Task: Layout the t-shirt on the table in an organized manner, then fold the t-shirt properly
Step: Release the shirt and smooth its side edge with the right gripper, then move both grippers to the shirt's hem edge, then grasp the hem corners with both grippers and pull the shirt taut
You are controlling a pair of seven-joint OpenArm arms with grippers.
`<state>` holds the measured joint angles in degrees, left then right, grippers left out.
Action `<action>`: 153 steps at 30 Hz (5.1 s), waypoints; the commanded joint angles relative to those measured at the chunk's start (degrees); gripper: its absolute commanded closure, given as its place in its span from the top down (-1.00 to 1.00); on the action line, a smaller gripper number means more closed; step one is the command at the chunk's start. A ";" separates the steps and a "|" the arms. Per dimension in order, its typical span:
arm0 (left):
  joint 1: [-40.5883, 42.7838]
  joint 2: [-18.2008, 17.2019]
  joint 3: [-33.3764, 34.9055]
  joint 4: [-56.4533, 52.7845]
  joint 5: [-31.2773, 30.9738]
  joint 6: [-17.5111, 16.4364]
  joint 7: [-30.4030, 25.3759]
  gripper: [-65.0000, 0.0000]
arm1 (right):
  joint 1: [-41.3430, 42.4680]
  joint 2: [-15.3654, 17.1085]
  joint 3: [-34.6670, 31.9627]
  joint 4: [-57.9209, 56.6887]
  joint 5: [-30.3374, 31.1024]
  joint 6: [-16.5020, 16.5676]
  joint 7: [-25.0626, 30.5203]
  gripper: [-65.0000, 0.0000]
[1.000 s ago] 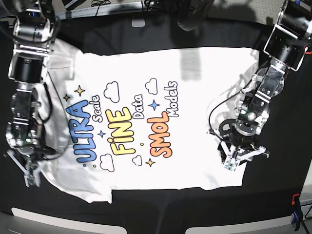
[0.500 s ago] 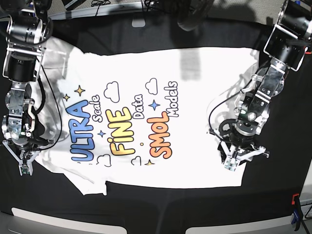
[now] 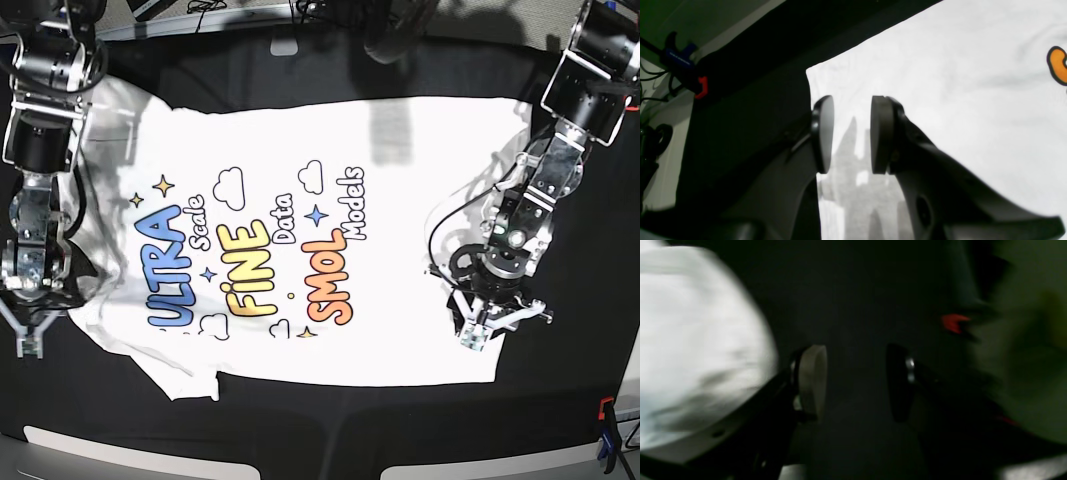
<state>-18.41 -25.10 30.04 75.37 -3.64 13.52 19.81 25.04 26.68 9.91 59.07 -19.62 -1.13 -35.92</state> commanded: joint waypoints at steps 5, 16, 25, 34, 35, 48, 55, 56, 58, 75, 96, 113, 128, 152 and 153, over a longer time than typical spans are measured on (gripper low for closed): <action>-1.42 -0.46 -0.39 1.07 0.55 1.27 -1.42 -0.47 | 7.28 2.16 0.28 1.03 8.50 3.15 0.11 -0.14; -1.42 -0.46 -0.39 1.07 0.52 1.27 -1.36 -0.47 | 17.31 -6.25 -8.48 -11.26 12.28 20.63 8.39 -0.27; -1.40 -0.46 -0.39 1.07 0.55 1.27 -0.26 -0.47 | 26.88 -7.06 -24.33 -34.53 6.34 12.13 13.66 -0.33; -1.42 -0.48 -0.42 1.07 0.55 1.27 -0.31 -0.47 | 25.97 -5.49 -24.87 -35.34 15.61 12.28 8.22 -0.33; -1.42 -0.46 -0.42 1.07 0.55 1.27 -0.35 -0.47 | 26.10 -4.83 -24.87 -34.10 18.99 12.48 6.84 -0.33; -1.40 -0.46 -0.42 1.07 0.55 1.27 -0.24 -0.47 | 20.06 -2.12 -24.48 -30.23 29.73 15.58 6.10 -0.33; -1.42 -0.48 -0.39 4.13 0.59 1.27 3.15 -0.47 | 18.27 -3.10 -14.23 -30.82 28.94 15.28 10.69 -0.33; -1.42 -0.50 -0.39 5.38 0.59 1.27 3.37 -0.47 | 18.27 -3.56 -12.28 -30.95 28.20 15.30 11.06 -0.33; -1.44 -0.48 -0.39 8.44 0.57 1.27 5.07 -0.47 | 18.25 -4.68 -8.76 -31.63 25.51 15.30 11.63 -0.33; -1.40 -0.48 -0.42 32.20 0.61 1.07 26.99 -0.47 | 20.33 -7.02 -3.76 -33.09 18.16 16.00 23.56 -0.33; 16.15 -6.49 -0.39 34.53 6.08 0.83 24.59 -0.47 | 0.81 -6.71 1.46 35.65 41.16 39.71 -19.98 -0.33; 32.59 -6.64 -0.35 48.74 11.80 0.85 25.59 -0.47 | -50.18 -1.36 9.20 64.98 42.18 41.13 -21.29 -0.33; 34.29 -4.44 -0.35 48.74 11.76 0.79 31.34 -0.47 | -75.10 8.50 9.18 59.49 20.22 32.81 -13.53 -0.33; 37.64 -4.42 -0.35 48.74 11.80 0.63 29.83 -0.47 | -68.06 14.29 -14.40 52.65 -4.70 18.99 -5.38 -0.32; 37.64 -4.42 -0.35 48.74 11.85 0.66 29.83 -0.47 | -67.32 14.27 -15.58 52.63 -4.76 19.02 -5.40 -0.32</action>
<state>19.49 -29.23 29.89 123.02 7.57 13.50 51.03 -42.04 40.14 -6.17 111.00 -23.99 18.37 -41.69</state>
